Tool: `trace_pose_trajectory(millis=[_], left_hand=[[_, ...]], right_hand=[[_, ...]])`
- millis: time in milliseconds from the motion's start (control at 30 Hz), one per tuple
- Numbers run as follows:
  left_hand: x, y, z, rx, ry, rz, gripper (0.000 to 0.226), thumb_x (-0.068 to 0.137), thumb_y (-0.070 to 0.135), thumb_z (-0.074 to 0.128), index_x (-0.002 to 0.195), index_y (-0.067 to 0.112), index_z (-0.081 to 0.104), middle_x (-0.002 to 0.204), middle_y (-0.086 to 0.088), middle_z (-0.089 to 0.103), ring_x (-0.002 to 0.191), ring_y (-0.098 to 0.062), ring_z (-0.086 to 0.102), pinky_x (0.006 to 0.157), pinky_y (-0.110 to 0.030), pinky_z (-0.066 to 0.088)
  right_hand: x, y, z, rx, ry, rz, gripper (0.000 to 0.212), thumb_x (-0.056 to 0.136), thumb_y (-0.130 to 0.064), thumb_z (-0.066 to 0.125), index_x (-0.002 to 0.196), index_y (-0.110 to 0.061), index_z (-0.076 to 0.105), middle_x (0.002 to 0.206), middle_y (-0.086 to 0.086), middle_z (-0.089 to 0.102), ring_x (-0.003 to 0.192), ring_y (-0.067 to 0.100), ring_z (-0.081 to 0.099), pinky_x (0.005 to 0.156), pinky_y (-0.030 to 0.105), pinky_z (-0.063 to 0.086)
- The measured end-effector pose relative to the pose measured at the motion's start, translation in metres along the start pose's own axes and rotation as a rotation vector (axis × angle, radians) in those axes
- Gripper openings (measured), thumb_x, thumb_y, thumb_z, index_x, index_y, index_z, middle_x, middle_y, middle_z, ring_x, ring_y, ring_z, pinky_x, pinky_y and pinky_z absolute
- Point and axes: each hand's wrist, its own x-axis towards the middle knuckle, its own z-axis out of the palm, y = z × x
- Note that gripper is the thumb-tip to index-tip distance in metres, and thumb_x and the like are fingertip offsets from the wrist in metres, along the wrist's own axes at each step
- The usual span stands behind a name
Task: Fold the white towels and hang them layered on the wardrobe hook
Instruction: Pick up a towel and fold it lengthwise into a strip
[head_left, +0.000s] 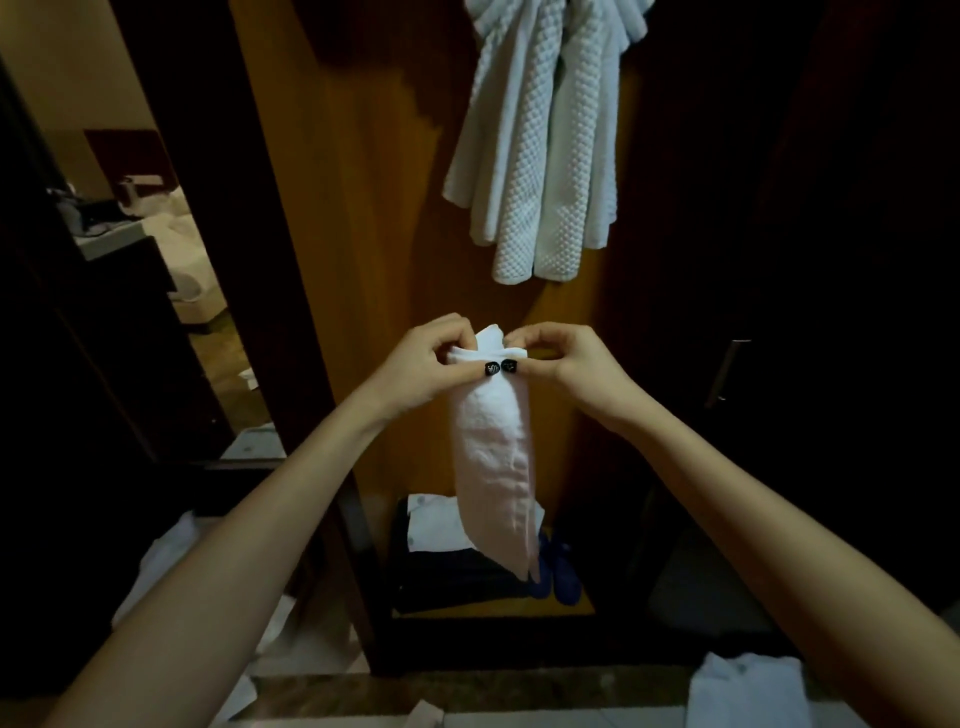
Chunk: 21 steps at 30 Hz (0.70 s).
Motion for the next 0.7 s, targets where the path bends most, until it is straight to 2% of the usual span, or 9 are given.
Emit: trace_pose_trajectory(millis=[67, 133, 233, 300, 400, 467, 533, 633, 700], left_hand=[[0.003, 0.002, 0.001, -0.022, -0.02, 0.002, 0.027, 0.083, 0.001, 0.073, 0.068, 0.004, 0.051, 0.078, -0.005, 0.043, 0.07, -0.013, 0.039, 0.062, -0.021, 0.028], [0.006, 0.007, 0.001, -0.046, -0.051, 0.013, 0.031, 0.081, 0.005, 0.074, 0.064, 0.013, 0.049, 0.077, 0.0, 0.044, 0.07, -0.01, 0.041, 0.063, -0.02, 0.03], [0.007, 0.012, 0.002, -0.059, -0.057, 0.04, 0.026, 0.077, 0.015, 0.069, 0.063, 0.018, 0.048, 0.079, 0.003, 0.046, 0.072, -0.008, 0.043, 0.065, -0.017, 0.032], [0.009, 0.01, 0.004, -0.057, -0.003, 0.049, 0.025, 0.078, 0.013, 0.07, 0.067, 0.019, 0.049, 0.086, 0.004, 0.05, 0.078, -0.006, 0.048, 0.071, -0.015, 0.036], [0.007, 0.006, 0.005, -0.109, 0.105, 0.039, 0.023, 0.084, 0.005, 0.071, 0.085, 0.023, 0.058, 0.101, 0.007, 0.059, 0.093, 0.001, 0.057, 0.082, -0.018, 0.045], [0.002, 0.006, 0.004, -0.109, 0.08, 0.066, 0.033, 0.087, 0.008, 0.068, 0.107, 0.033, 0.06, 0.114, 0.016, 0.06, 0.107, 0.007, 0.056, 0.089, -0.014, 0.044], [-0.004, 0.005, 0.005, -0.116, 0.019, 0.095, 0.04, 0.087, 0.009, 0.068, 0.118, 0.034, 0.061, 0.124, 0.013, 0.058, 0.114, 0.006, 0.053, 0.09, -0.009, 0.041], [-0.005, 0.006, 0.008, -0.215, 0.013, 0.068, 0.037, 0.087, -0.004, 0.066, 0.115, 0.021, 0.066, 0.117, 0.0, 0.062, 0.109, 0.001, 0.059, 0.089, -0.014, 0.045], [0.001, 0.009, 0.011, -0.196, 0.111, 0.06, 0.034, 0.086, -0.008, 0.065, 0.108, 0.018, 0.069, 0.104, 0.0, 0.067, 0.1, -0.006, 0.063, 0.088, -0.02, 0.049]], right_hand=[[0.001, -0.002, -0.005, -0.008, -0.019, -0.003, 0.007, 0.084, -0.004, 0.073, 0.09, -0.005, 0.071, 0.117, -0.003, 0.063, 0.116, 0.008, 0.059, 0.106, 0.035, 0.045], [0.001, -0.005, -0.01, 0.006, -0.063, -0.009, 0.007, 0.084, -0.005, 0.073, 0.087, -0.011, 0.071, 0.12, -0.002, 0.064, 0.117, 0.007, 0.06, 0.105, 0.034, 0.046], [0.001, -0.011, -0.016, 0.005, -0.097, -0.031, 0.013, 0.085, -0.001, 0.071, 0.086, -0.013, 0.068, 0.103, 0.006, 0.072, 0.096, 0.011, 0.067, 0.091, 0.028, 0.052], [0.003, -0.014, -0.018, -0.03, -0.081, -0.028, 0.011, 0.084, 0.0, 0.072, 0.085, -0.011, 0.068, 0.089, 0.003, 0.071, 0.083, 0.009, 0.066, 0.081, 0.024, 0.053], [0.005, -0.017, -0.019, -0.087, -0.012, -0.04, 0.012, 0.082, 0.0, 0.074, 0.083, -0.007, 0.065, 0.079, -0.001, 0.07, 0.074, 0.008, 0.066, 0.072, 0.023, 0.054], [0.006, -0.02, -0.019, -0.105, 0.035, -0.044, 0.012, 0.082, -0.001, 0.075, 0.082, -0.006, 0.064, 0.079, 0.001, 0.071, 0.073, 0.011, 0.067, 0.072, 0.028, 0.056], [0.008, -0.023, -0.019, -0.105, 0.077, -0.042, 0.01, 0.081, 0.0, 0.075, 0.083, -0.004, 0.065, 0.085, 0.011, 0.073, 0.075, 0.017, 0.067, 0.076, 0.037, 0.057], [0.012, -0.032, -0.021, -0.085, 0.125, -0.032, 0.009, 0.081, 0.0, 0.075, 0.085, -0.002, 0.068, 0.088, 0.021, 0.071, 0.076, 0.023, 0.065, 0.077, 0.045, 0.055], [0.016, -0.039, -0.023, -0.057, 0.157, -0.038, 0.011, 0.08, -0.002, 0.077, 0.082, -0.009, 0.068, 0.08, 0.012, 0.071, 0.074, 0.017, 0.065, 0.075, 0.039, 0.054]])
